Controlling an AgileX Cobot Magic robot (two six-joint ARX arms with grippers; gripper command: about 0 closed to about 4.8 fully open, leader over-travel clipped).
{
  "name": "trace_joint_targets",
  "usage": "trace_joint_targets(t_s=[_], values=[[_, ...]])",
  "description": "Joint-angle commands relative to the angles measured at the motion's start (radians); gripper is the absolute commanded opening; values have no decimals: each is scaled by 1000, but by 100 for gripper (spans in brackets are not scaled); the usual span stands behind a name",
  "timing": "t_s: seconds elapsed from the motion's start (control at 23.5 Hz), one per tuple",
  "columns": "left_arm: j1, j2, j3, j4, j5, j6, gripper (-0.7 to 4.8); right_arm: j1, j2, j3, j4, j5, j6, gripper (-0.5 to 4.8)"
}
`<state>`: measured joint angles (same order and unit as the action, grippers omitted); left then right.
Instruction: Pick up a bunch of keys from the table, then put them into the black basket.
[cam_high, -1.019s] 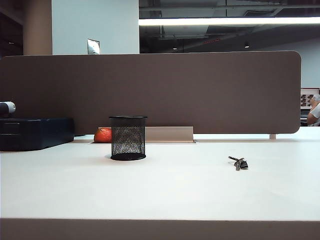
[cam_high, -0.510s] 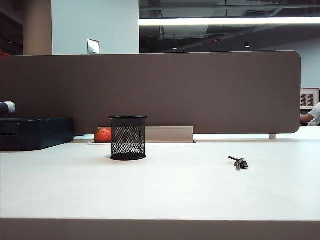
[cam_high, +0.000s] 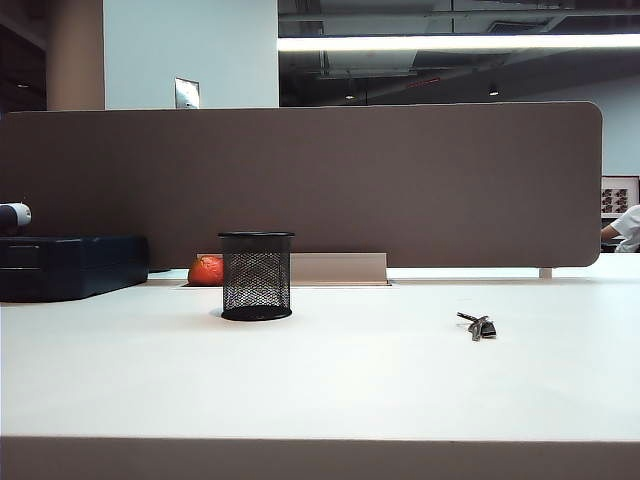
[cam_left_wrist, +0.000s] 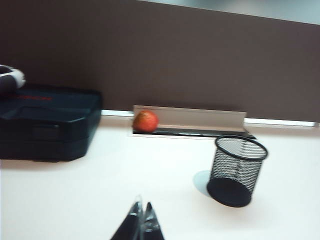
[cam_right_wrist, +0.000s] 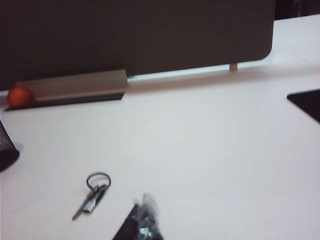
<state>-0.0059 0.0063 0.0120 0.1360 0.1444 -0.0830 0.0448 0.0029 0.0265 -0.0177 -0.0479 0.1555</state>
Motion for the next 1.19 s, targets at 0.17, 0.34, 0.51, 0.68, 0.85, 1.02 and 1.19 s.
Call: trace_joint_targets(t_s=[0.17,0.34,0.51,0.68,0.85,1.02,1.19], values=[[0,0,37,-22,40,-3,-5,1,-1,90,-39,4,17,-6],[0,0,92,-116,44,-3,-5,0,0,192,-116,16,18,-6],[0,0,139,-202,97,-3,-5,1,17,291,-208,53,29,-6],[0,0,165,-218,159,-3,-1,1,77,414,-307,50,32,-5],[0,0,181,-229,185,-3,-1,1,184,542,-402,45,32,-5],[0,0,205,-271,201,-3,-1,1,371,718,-504,-2,32,93],[0,1,224,-328,224,-3,0,1,494,815,-550,-68,33,137]])
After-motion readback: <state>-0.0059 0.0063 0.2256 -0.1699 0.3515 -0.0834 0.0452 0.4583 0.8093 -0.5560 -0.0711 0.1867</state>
